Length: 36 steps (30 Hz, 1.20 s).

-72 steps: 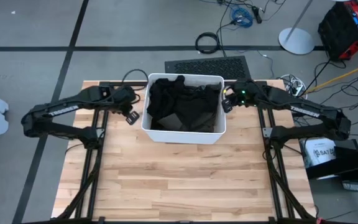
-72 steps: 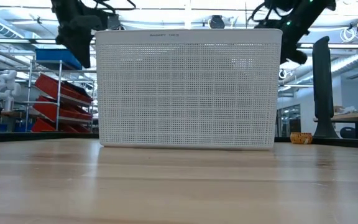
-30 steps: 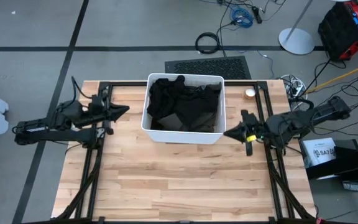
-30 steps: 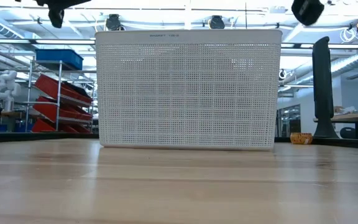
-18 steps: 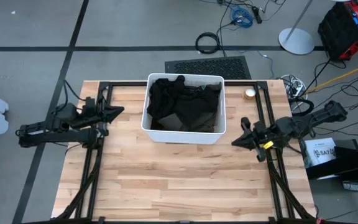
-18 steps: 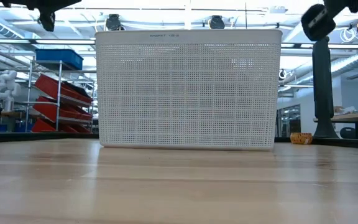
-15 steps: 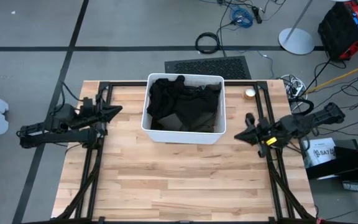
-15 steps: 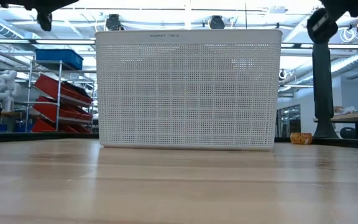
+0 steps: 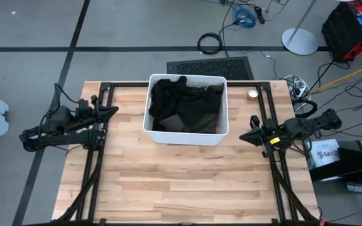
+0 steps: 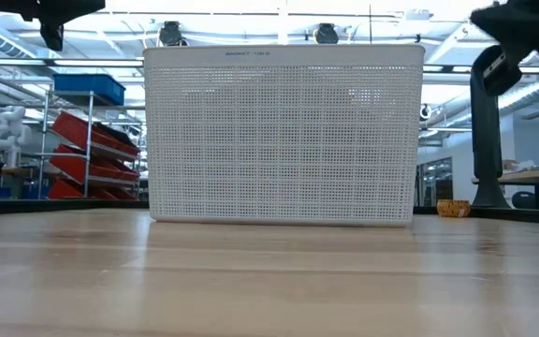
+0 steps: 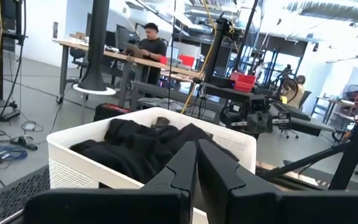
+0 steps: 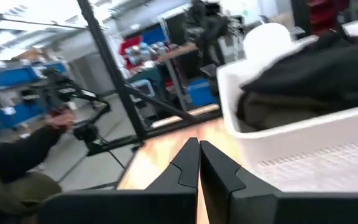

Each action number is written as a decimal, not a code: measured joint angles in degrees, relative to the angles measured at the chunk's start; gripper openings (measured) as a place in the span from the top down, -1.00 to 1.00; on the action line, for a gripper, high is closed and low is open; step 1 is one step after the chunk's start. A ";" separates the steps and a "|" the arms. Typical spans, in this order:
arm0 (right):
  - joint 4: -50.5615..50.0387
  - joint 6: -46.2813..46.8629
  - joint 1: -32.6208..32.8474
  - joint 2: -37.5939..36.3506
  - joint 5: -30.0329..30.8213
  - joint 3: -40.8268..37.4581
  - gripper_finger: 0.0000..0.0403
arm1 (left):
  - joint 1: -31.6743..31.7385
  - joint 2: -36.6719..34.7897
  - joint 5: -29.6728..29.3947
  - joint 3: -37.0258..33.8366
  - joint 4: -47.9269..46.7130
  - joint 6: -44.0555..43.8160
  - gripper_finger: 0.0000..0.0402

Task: Sort clothes
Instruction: Return to Home Position

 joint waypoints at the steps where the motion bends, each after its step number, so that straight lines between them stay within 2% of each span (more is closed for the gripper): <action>1: 0.34 -0.10 0.01 -0.19 -0.93 -0.01 1.00 | 0.00 -0.03 -0.07 0.00 -0.14 0.43 0.88; 5: 1.62 -1.39 -0.01 -0.36 -3.14 -0.35 1.00 | -0.02 -0.04 -0.12 -0.41 -0.66 0.59 0.88; 9: 7.16 -1.71 -0.01 -0.34 -7.44 -4.51 1.00 | 0.00 -1.14 -0.09 -4.11 0.84 0.38 0.88; 22: 12.89 -0.21 -0.01 -0.38 -9.59 -11.01 1.00 | 0.00 -3.25 1.04 -16.26 11.27 -1.02 0.88; 27: 11.32 -0.46 0.02 -0.33 -10.29 -10.96 1.00 | 0.00 -3.27 3.93 -18.30 11.86 -2.27 0.88; 31: 8.15 -1.34 0.02 -0.29 -10.06 -10.96 1.00 | -0.01 -3.27 6.50 -22.34 16.07 -3.69 0.88; 36: 7.58 -2.93 -0.38 -0.31 -9.85 -10.94 1.00 | -0.02 -3.29 6.72 -26.49 19.58 -4.06 0.88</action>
